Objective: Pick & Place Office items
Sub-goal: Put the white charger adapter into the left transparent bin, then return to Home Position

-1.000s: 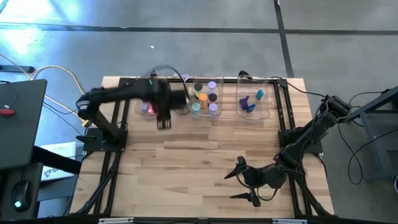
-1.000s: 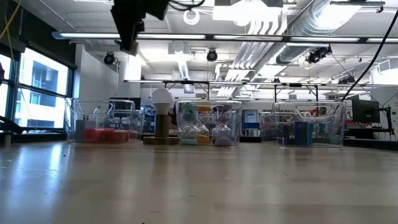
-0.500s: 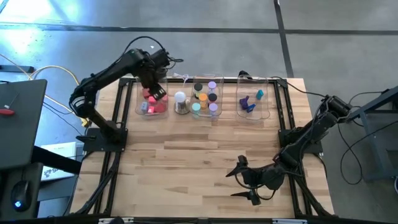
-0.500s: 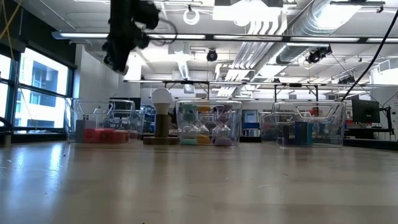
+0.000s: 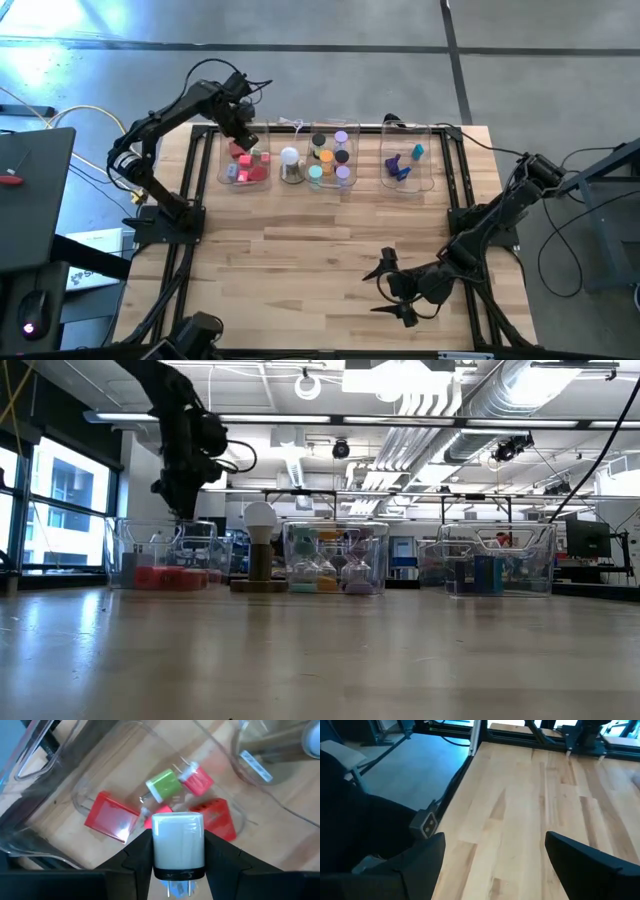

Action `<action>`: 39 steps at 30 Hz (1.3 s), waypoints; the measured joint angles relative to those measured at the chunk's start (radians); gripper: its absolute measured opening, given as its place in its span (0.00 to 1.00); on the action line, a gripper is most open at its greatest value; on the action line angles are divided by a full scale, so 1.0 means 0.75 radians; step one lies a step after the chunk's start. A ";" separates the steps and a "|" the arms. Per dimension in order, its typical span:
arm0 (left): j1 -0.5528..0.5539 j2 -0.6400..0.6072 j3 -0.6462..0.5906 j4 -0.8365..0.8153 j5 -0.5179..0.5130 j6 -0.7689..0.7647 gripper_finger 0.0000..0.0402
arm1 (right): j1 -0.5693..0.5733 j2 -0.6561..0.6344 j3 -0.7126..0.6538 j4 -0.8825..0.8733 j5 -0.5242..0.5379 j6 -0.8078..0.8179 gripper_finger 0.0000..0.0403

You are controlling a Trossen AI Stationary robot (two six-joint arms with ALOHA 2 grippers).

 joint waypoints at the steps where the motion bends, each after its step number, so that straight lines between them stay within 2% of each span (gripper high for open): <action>1: 0.009 0.000 -0.018 0.020 0.000 -0.007 0.34 | -0.007 0.000 0.000 0.000 0.000 -0.008 0.83; 10: 0.013 0.000 -0.084 0.058 0.081 -0.005 0.38 | -0.100 0.000 0.000 -0.037 0.000 -0.015 0.83; 16: 0.007 -0.001 -0.087 0.057 0.074 -0.066 0.47 | -0.143 0.000 0.000 -0.046 -0.005 -0.012 0.83; 22: 0.006 -0.001 -0.087 0.066 0.068 -0.087 0.61 | -0.142 0.000 0.000 -0.049 -0.021 -0.010 0.83; 27: 0.009 -0.022 -0.055 0.066 0.063 -0.074 0.65 | -0.142 0.000 0.000 -0.059 -0.073 -0.016 0.83; 33: -0.063 -0.181 -0.032 0.049 0.009 -0.057 0.66 | -0.142 -0.037 0.000 -0.101 -0.075 -0.070 0.83; 39: -0.191 -0.455 -0.036 -0.085 -0.009 -0.070 0.66 | -0.143 -0.181 0.000 -0.327 -0.057 -0.036 0.83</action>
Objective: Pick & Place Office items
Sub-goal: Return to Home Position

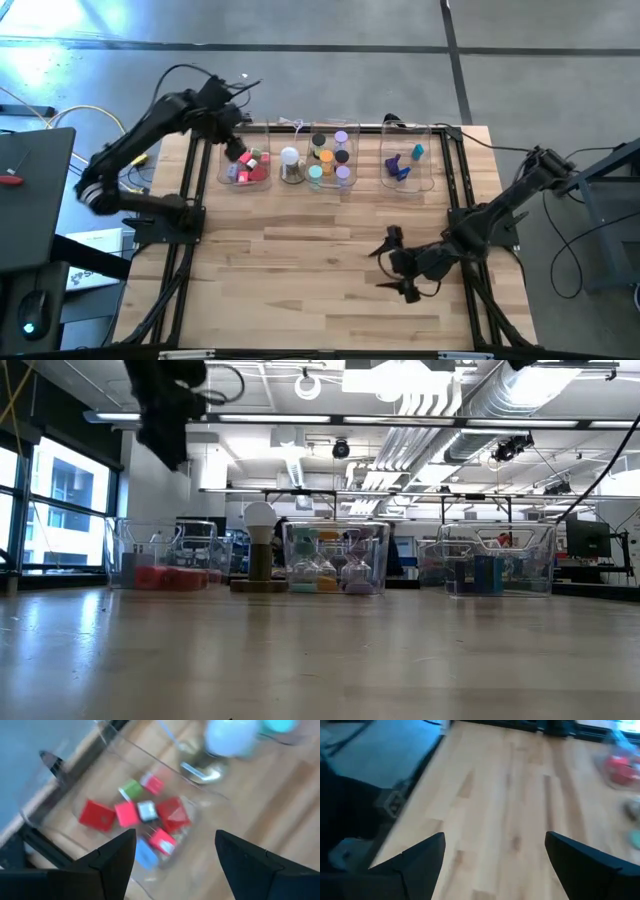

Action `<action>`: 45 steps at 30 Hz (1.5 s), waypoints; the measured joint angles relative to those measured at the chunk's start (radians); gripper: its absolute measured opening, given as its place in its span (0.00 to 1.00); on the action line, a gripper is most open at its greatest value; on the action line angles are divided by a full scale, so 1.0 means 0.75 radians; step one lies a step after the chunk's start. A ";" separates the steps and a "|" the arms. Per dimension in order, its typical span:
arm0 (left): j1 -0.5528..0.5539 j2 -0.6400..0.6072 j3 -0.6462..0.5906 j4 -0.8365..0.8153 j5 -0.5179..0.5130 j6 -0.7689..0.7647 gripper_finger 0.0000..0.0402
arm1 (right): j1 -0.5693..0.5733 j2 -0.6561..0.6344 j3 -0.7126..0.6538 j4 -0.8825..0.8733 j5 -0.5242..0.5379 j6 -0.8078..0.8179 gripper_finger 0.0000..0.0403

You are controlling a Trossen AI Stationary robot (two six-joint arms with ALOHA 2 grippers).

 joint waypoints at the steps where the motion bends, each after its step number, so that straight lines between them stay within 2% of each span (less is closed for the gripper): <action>1: -0.026 -0.044 -0.004 -0.034 0.003 -0.037 0.66 | -0.001 -0.030 0.000 -0.040 0.022 0.015 0.83; 5: -0.137 -0.195 -0.030 -0.082 0.003 -0.206 0.66 | -0.009 -0.110 0.000 -0.121 0.163 0.026 0.83; 8: -0.221 -0.274 -0.034 -0.080 0.003 -0.234 0.66 | -0.013 -0.128 0.000 -0.102 0.231 0.023 0.83; 15: -0.381 -0.367 -0.034 -0.071 0.062 -0.165 0.66 | -0.043 -0.088 0.000 -0.032 0.218 -0.020 0.83; 20: -0.462 -0.359 -0.035 -0.047 0.058 -0.227 0.66 | -0.087 -0.029 0.000 0.045 0.268 -0.037 0.83; 26: -0.518 -0.290 -0.035 0.012 0.043 -0.252 0.66 | -0.141 0.046 0.000 0.106 0.262 -0.046 0.82; 31: -0.558 -0.216 -0.035 0.065 0.048 -0.259 0.66 | -0.169 0.049 0.000 0.108 0.271 -0.040 0.77; 34: -0.579 -0.172 -0.035 0.067 0.021 -0.245 0.66 | -0.177 0.049 0.000 0.110 0.324 -0.046 0.69; 37: -0.604 -0.149 -0.035 0.078 0.001 -0.239 0.62 | -0.174 0.035 0.000 0.101 0.351 -0.086 0.56; 45: -0.727 -0.213 -0.035 -0.040 0.004 -0.295 0.39 | -0.176 -0.041 0.000 -0.163 0.382 -0.106 0.08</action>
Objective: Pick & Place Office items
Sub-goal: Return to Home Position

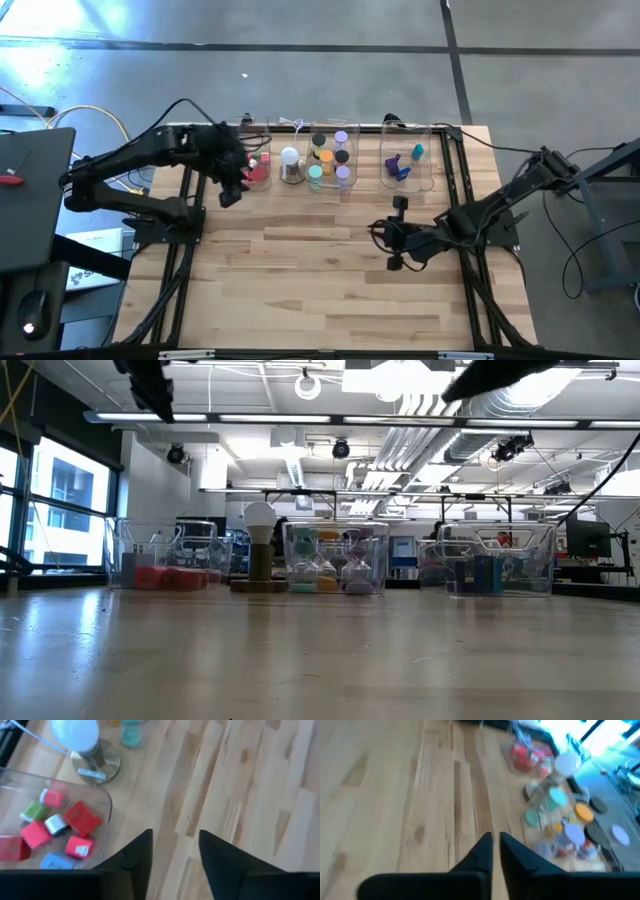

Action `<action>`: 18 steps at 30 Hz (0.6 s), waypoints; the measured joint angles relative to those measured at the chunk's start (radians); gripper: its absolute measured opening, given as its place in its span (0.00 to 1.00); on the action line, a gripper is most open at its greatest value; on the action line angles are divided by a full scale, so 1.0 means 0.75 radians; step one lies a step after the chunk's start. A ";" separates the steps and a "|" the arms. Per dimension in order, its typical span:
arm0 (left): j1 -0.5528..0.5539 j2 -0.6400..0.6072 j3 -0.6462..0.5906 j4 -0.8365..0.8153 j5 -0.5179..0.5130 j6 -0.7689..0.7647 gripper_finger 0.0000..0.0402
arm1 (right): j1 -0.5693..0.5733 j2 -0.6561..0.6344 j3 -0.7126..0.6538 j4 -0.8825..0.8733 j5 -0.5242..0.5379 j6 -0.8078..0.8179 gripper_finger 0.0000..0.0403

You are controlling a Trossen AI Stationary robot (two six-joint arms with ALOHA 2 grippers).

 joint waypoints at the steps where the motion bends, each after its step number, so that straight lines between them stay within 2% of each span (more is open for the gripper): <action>1: -0.016 -0.019 0.000 -0.020 -0.026 -0.003 0.36 | -0.001 -0.012 0.000 -0.050 -0.005 0.011 0.04; 6: -0.074 -0.159 -0.001 -0.007 -0.237 0.005 0.19 | 0.000 -0.096 0.000 -0.233 -0.020 0.078 0.01; 11: -0.088 -0.357 -0.093 0.189 -0.262 0.095 0.03 | -0.022 -0.223 -0.003 -0.332 -0.038 0.094 0.01; 14: -0.087 -0.494 -0.244 0.370 -0.264 0.115 0.01 | -0.039 -0.333 -0.077 -0.213 -0.100 0.032 0.00; 18: -0.087 -0.657 -0.453 0.524 -0.224 0.104 0.01 | -0.075 -0.508 -0.283 0.077 -0.272 -0.110 0.00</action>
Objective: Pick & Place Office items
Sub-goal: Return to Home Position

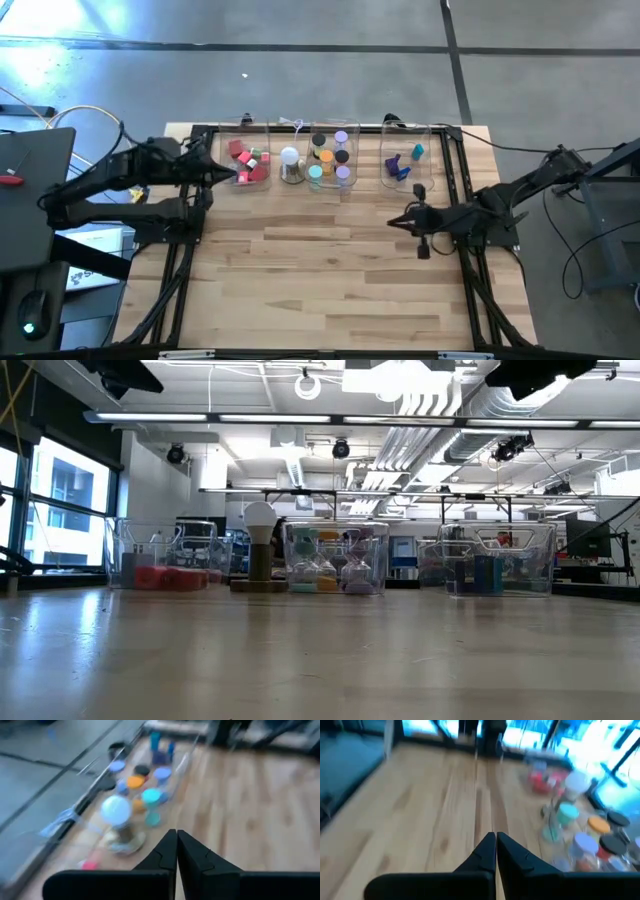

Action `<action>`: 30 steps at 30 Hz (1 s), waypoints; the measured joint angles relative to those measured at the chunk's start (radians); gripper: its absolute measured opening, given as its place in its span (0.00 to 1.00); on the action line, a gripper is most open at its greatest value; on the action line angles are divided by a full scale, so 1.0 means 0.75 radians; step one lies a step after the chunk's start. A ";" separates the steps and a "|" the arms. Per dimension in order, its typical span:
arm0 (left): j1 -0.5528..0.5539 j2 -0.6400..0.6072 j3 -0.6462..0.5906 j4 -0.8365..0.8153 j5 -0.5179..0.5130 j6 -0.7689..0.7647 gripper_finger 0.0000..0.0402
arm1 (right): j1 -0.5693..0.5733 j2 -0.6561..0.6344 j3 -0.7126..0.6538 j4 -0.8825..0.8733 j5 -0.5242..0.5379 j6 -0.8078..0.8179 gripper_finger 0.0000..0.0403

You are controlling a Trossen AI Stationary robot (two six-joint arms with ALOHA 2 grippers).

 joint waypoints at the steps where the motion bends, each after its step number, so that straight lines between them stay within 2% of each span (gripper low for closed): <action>1: 0.000 -0.034 -0.047 0.058 0.029 -0.032 0.01 | -0.015 -0.045 -0.056 0.083 -0.018 -0.018 0.00; 5: -0.003 -0.137 -0.229 0.394 0.189 -0.186 0.01 | -0.088 -0.217 -0.270 0.345 -0.102 -0.060 0.00; 8: -0.012 -0.182 -0.341 0.541 0.290 -0.177 0.01 | -0.157 -0.316 -0.429 0.533 -0.206 -0.065 0.00; 12: -0.030 -0.234 -0.477 0.600 0.307 -0.147 0.01 | -0.237 -0.386 -0.643 0.874 -0.368 -0.066 0.00; 15: -0.050 -0.281 -0.572 0.667 0.308 -0.146 0.01 | -0.286 -0.398 -0.752 1.051 -0.431 -0.059 0.00; 21: -0.104 -0.393 -0.688 0.733 0.312 -0.141 0.01 | -0.351 -0.398 -0.835 1.084 -0.450 0.027 0.00; 30: -0.218 -0.610 -0.804 0.731 0.371 -0.163 0.01 | -0.352 -0.413 -0.869 1.035 -0.445 0.063 0.00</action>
